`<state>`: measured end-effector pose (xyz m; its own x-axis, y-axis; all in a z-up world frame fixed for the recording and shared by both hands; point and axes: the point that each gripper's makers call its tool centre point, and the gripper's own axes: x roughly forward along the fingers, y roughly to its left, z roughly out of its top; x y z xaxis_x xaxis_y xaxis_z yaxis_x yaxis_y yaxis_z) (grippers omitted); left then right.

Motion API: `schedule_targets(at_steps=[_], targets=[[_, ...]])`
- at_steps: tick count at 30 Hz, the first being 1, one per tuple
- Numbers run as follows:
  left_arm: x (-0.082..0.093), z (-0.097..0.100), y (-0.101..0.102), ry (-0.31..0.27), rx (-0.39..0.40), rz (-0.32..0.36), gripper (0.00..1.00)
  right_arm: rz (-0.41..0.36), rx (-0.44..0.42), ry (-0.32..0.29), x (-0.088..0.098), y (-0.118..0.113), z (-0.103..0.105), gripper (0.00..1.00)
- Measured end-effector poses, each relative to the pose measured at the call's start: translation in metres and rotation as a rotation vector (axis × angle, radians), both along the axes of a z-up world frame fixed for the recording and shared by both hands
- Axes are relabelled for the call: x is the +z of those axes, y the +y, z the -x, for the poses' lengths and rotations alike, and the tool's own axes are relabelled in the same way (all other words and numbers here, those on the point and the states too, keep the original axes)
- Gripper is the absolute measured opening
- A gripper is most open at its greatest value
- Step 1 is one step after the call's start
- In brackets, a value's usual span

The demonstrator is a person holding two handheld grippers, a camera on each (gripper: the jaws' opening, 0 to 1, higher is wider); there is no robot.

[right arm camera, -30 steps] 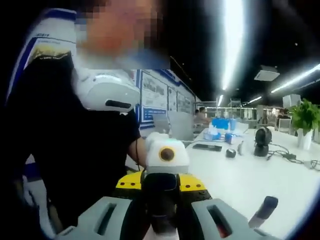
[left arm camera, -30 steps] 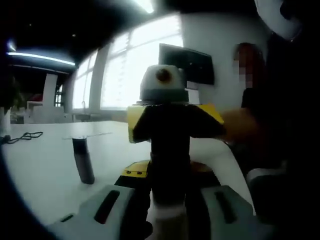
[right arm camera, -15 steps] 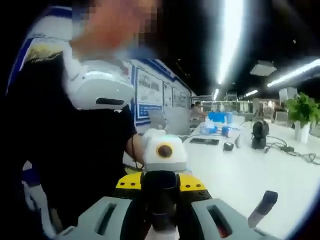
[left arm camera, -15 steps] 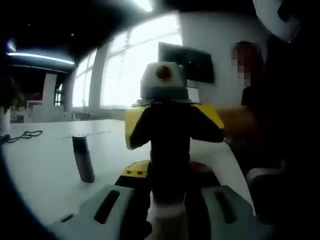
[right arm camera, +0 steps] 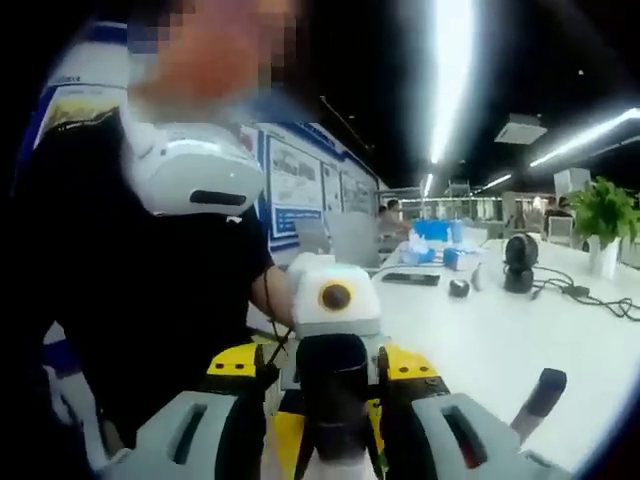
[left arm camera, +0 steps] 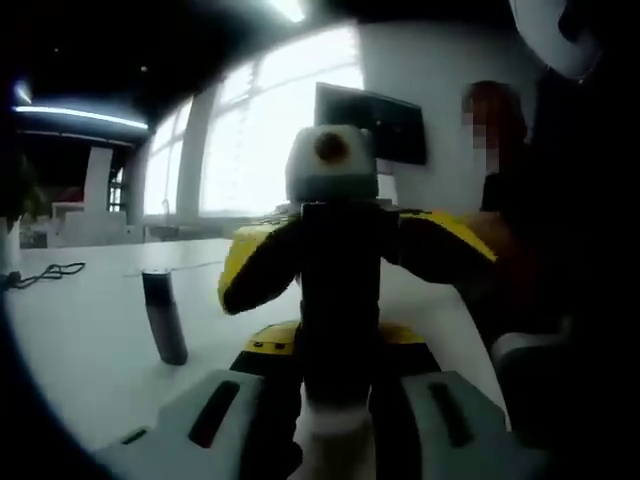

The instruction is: Pick up cosmetic bottle twist off cap place on table pick up cap screw tight cap place on table

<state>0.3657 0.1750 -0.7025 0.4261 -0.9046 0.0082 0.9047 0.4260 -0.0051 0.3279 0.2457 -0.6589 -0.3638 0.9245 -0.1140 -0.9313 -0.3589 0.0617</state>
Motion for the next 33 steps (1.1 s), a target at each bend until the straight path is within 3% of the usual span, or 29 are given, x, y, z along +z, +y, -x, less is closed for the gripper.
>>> schedule_targets(at_steps=[7, 10, 11, 12, 14, 15, 16, 20, 26, 27, 33], targets=[[0.001, -0.005, 0.001, -0.006, 0.013, -0.003, 0.15, -0.126, -0.277, 0.01, 0.025, -0.015, -0.037, 0.4], [0.001, -0.005, 0.002, -0.008, 0.016, -0.004, 0.15, -0.143, -0.391, -0.04, 0.032, -0.018, -0.039, 0.4], [0.001, -0.006, 0.001, -0.009, 0.016, -0.005, 0.15, -0.175, -0.416, -0.074, 0.038, -0.02, -0.04, 0.41], [0.001, -0.006, 0.002, -0.01, 0.017, -0.005, 0.15, -0.196, -0.478, -0.055, 0.044, -0.02, -0.042, 0.4], [0.001, -0.007, 0.002, -0.005, 0.021, -0.005, 0.15, -0.253, -0.592, -0.094, 0.057, -0.022, -0.048, 0.38], [0.001, -0.007, 0.002, -0.005, 0.019, -0.006, 0.15, -0.25, -0.63, -0.073, 0.06, -0.022, -0.046, 0.38], [0.001, -0.006, 0.002, -0.001, 0.016, -0.006, 0.15, -0.267, -0.635, -0.115, 0.064, -0.019, -0.038, 0.39], [0.001, -0.006, 0.003, -0.001, 0.017, -0.007, 0.15, -0.273, -0.767, -0.133, 0.065, -0.019, -0.033, 0.41], [0.002, -0.008, 0.003, 0.003, 0.025, -0.007, 0.15, -0.274, -0.891, -0.075, 0.055, -0.022, -0.039, 0.41], [0.002, -0.008, 0.003, 0.006, 0.027, -0.007, 0.15, -0.287, -0.925, -0.03, 0.056, -0.023, -0.041, 0.4], [0.002, -0.009, 0.003, 0.001, 0.033, -0.01, 0.15, -0.253, -1.001, -0.062, 0.053, -0.022, -0.039, 0.39]])
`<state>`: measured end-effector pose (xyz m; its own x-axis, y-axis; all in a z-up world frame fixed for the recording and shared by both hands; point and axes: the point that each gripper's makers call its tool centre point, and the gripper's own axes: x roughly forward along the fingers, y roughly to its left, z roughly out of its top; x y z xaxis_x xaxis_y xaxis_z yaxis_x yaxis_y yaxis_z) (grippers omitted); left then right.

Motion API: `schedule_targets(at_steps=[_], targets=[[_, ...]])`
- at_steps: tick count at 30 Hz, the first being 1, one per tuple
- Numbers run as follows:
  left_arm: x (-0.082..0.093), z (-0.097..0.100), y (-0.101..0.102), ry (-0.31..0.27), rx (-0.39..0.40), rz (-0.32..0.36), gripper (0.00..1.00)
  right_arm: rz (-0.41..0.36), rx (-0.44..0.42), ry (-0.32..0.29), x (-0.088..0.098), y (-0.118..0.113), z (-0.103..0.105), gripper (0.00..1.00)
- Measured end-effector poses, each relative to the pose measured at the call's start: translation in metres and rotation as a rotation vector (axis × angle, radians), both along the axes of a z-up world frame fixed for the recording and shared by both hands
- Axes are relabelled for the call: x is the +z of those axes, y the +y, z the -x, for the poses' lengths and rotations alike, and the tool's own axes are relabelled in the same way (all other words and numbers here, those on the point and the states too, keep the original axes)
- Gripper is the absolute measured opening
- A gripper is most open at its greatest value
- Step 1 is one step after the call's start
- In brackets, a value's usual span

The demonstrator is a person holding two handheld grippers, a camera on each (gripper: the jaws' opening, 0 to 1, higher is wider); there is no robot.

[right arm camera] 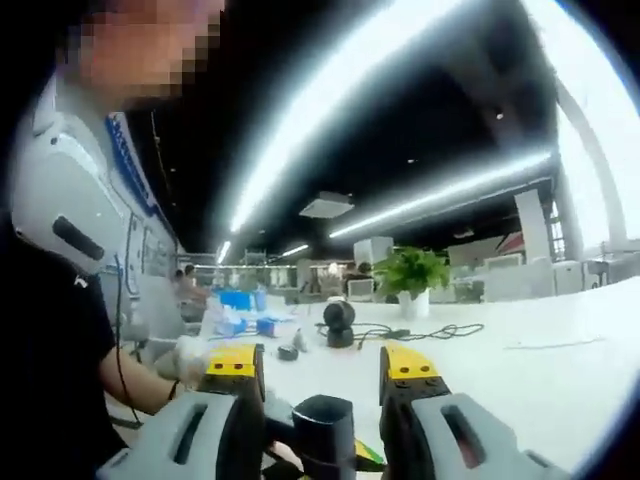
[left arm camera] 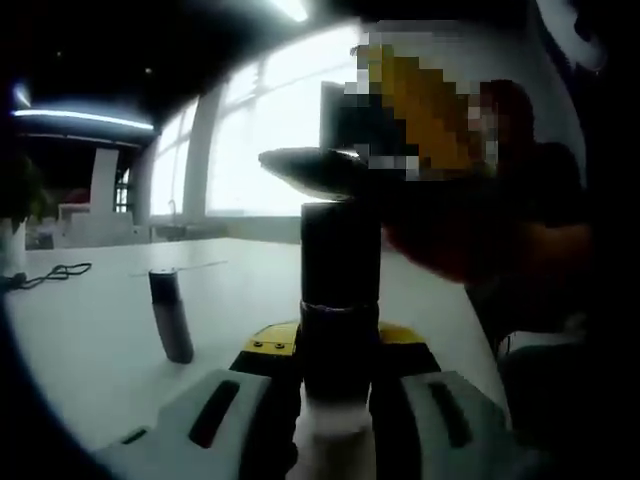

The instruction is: Pick up cosmetic bottle twist off cap place on table pick up cap screw tight cap place on table

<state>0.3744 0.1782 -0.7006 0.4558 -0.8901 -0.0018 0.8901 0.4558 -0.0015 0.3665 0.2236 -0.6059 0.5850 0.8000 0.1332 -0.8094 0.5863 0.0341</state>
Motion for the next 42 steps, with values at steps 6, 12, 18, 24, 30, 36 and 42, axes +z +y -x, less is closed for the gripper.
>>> schedule_targets(at_steps=[6, 12, 18, 24, 30, 36, 42], targets=[[0.0, -0.002, 0.0, -0.012, 0.01, -0.003, 0.15, 0.024, -0.146, 0.011, -0.002, -0.009, -0.001, 0.38], [0.0, -0.005, 0.002, -0.007, 0.03, -0.002, 0.15, -0.009, -0.235, 0.058, -0.01, -0.009, 0.002, 0.37], [0.0, -0.004, 0.002, -0.018, 0.029, -0.005, 0.15, 0.09, -0.422, 0.036, -0.025, -0.011, -0.007, 0.34], [-0.001, -0.005, 0.002, -0.015, 0.034, -0.007, 0.15, 0.116, -0.476, 0.077, -0.042, -0.005, -0.011, 0.28], [-0.001, -0.005, 0.002, -0.018, 0.034, -0.008, 0.15, 0.123, -0.514, 0.089, -0.044, -0.007, -0.017, 0.24], [-0.002, -0.005, 0.002, -0.017, 0.035, -0.008, 0.15, 0.126, -0.517, 0.098, -0.045, -0.012, -0.018, 0.17], [-0.002, -0.005, 0.001, -0.016, 0.033, -0.006, 0.15, 0.127, -0.497, 0.099, -0.045, -0.011, -0.018, 0.17]])
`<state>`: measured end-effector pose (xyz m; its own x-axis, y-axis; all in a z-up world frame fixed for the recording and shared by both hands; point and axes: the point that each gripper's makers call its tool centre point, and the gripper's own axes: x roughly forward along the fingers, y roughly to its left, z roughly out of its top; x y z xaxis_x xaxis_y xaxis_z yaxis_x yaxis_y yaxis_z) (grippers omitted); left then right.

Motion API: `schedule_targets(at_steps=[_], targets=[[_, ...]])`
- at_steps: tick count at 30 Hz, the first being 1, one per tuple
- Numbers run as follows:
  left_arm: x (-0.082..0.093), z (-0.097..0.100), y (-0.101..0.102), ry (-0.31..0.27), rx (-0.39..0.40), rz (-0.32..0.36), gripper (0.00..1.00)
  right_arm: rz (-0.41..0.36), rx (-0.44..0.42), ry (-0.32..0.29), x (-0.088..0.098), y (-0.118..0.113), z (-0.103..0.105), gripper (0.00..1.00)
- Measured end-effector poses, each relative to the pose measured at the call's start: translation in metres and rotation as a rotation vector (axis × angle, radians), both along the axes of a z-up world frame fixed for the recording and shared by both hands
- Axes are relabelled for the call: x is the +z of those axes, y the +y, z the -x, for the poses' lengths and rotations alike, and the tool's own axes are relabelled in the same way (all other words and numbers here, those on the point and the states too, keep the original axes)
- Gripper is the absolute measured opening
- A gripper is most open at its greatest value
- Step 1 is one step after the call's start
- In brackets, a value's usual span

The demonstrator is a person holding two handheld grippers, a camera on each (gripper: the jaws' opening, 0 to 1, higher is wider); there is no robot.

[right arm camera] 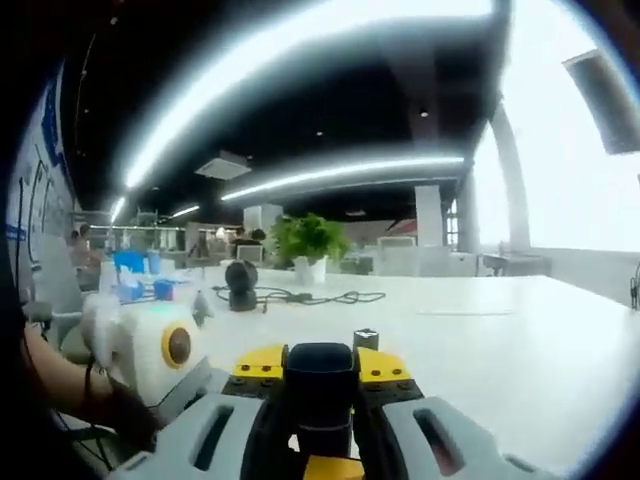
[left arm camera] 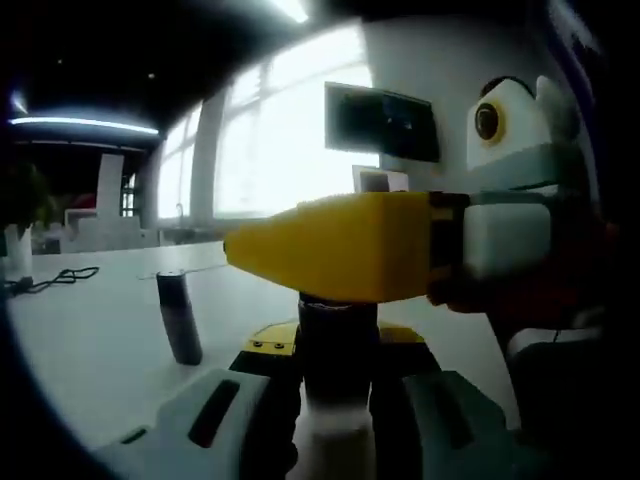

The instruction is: Pick up cosmetic bottle twist off cap place on table pick up cap screw tight cap place on table

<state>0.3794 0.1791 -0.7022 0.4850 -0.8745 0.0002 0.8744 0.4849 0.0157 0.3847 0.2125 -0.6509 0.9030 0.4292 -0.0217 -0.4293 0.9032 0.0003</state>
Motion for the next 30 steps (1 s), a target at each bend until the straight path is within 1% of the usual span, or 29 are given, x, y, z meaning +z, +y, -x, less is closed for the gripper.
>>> schedule_targets(at_steps=[19, 30], targets=[[0.0002, -0.0003, -0.0006, 0.004, -0.003, 0.002, 0.15, 0.007, 0.042, 0.0, -0.0001, 0.0015, -0.0008, 0.17], [0.0007, 0.0003, -0.0015, -0.003, -0.006, 0.0, 0.15, 0.014, 0.09, 0.001, -0.0005, 0.0023, 0.0004, 0.17]])
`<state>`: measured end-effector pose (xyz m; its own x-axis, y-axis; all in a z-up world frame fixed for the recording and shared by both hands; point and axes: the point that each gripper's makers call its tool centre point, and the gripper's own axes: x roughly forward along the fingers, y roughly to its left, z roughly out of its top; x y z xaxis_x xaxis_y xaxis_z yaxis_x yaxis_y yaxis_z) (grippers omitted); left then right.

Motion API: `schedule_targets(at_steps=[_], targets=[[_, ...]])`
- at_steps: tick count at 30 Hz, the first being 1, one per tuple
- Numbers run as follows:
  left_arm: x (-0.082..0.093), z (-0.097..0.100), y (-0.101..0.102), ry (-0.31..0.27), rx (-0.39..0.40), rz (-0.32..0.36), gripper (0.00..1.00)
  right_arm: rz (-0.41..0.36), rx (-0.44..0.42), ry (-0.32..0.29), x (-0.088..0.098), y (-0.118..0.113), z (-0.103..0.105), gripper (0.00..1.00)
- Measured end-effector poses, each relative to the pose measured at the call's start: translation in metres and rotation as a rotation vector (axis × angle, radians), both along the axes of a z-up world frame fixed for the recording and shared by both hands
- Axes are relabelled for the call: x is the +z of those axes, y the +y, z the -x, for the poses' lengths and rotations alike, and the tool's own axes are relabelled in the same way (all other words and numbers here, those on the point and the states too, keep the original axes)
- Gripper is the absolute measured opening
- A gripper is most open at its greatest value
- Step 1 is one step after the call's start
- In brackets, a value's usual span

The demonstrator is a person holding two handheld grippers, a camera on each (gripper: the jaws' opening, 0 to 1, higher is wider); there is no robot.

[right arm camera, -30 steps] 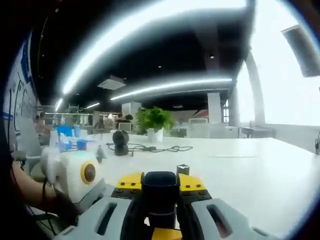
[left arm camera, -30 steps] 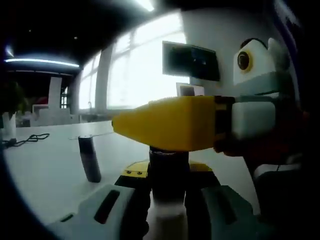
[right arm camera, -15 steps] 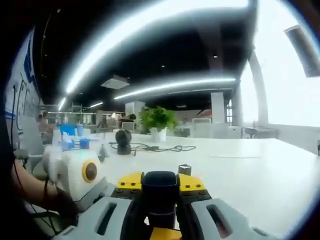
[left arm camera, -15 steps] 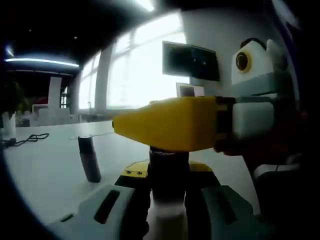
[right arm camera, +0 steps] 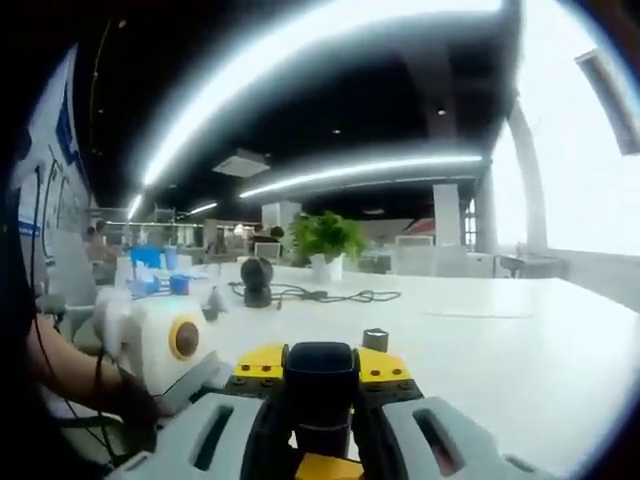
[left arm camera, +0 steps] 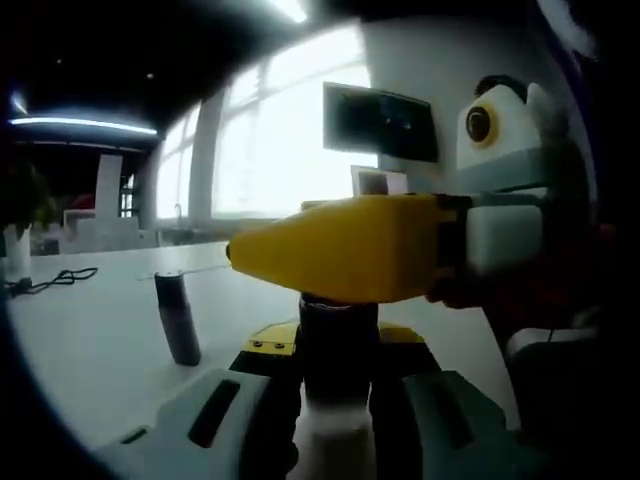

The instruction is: Pick up cosmetic bottle twist off cap place on table pick up cap screw tight cap place on table

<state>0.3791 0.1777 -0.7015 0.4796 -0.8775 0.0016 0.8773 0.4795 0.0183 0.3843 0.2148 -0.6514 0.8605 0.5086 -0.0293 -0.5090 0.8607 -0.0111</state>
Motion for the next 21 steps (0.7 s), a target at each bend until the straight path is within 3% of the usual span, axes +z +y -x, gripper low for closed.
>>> schedule_targets(at_steps=[21], targets=[[0.0009, 0.002, -0.0014, -0.017, -0.01, -0.006, 0.15, 0.015, 0.123, 0.016, -0.0005, 0.0035, 0.0053, 0.17]])
